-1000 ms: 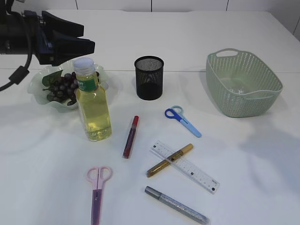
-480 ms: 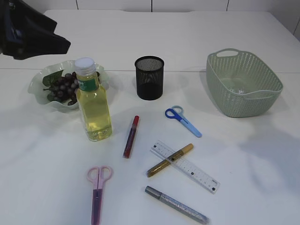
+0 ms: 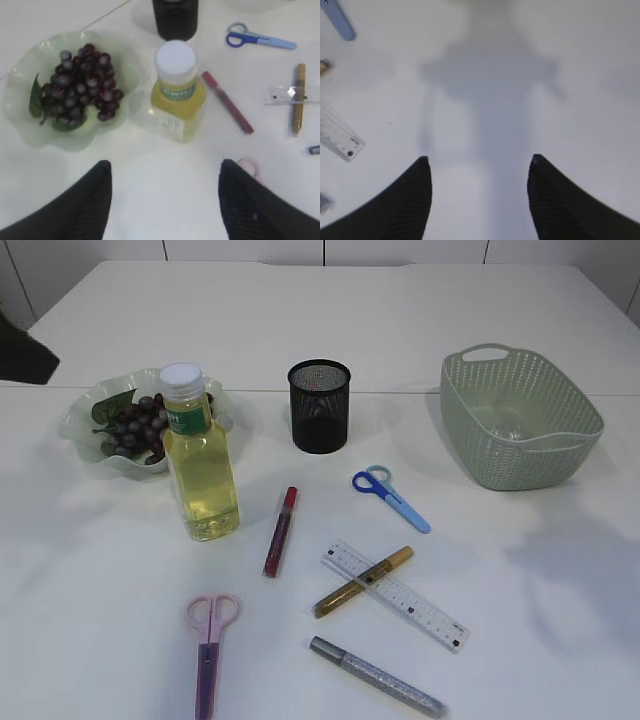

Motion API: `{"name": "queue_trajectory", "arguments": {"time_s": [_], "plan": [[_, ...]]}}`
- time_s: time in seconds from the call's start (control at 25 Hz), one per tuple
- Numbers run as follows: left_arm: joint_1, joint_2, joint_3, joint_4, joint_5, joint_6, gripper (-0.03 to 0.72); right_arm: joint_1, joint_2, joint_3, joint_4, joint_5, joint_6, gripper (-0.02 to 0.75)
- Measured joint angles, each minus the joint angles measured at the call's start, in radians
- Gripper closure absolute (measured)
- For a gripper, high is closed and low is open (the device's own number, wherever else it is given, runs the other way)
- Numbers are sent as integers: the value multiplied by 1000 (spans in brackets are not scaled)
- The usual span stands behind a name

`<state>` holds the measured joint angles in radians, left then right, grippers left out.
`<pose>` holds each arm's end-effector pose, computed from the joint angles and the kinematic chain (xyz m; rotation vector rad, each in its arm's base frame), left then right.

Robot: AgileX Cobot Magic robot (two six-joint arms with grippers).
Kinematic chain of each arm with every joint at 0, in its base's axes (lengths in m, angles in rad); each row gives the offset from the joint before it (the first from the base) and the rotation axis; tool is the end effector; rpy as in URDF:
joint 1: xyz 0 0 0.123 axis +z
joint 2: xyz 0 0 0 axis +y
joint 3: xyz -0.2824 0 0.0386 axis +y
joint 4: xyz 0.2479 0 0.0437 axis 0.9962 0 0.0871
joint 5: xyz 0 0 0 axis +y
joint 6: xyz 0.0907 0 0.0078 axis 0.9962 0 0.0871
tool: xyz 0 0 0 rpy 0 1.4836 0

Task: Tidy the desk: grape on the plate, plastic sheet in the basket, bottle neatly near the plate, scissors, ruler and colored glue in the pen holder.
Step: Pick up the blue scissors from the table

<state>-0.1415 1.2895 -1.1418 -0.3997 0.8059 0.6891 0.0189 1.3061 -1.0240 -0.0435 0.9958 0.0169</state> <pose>0.2632 -0.0633 0.3475 0.7637 2.2371 -0.2142 0.2473 0.0013 0.2941 -0.0257 2.7604 -0.0472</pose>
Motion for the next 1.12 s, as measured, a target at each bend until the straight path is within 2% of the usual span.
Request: {"name": "queue_trajectory", "arguments": {"time_s": [0.12, 0.28, 0.48, 0.72, 0.84, 1.12], "plan": [[0, -18, 0, 101, 55, -171, 209, 4, 0, 0, 23, 8, -27, 260], [-1, -23, 12, 211, 133, -333, 239, 42, 0, 0, 27, 9, -46, 260], [-1, -35, 135, 246, 135, -476, 245, 105, 0, 0, 31, 10, -52, 261], [-1, -35, 311, 184, 96, -536, 267, 162, 7, -22, 36, 8, -52, 261], [-1, -35, 343, 173, 90, -552, 292, 167, 54, -85, 44, 23, -52, 261], [-1, -35, 345, 115, 80, -558, 303, 182, 299, -396, 73, 119, -95, 262]]}}
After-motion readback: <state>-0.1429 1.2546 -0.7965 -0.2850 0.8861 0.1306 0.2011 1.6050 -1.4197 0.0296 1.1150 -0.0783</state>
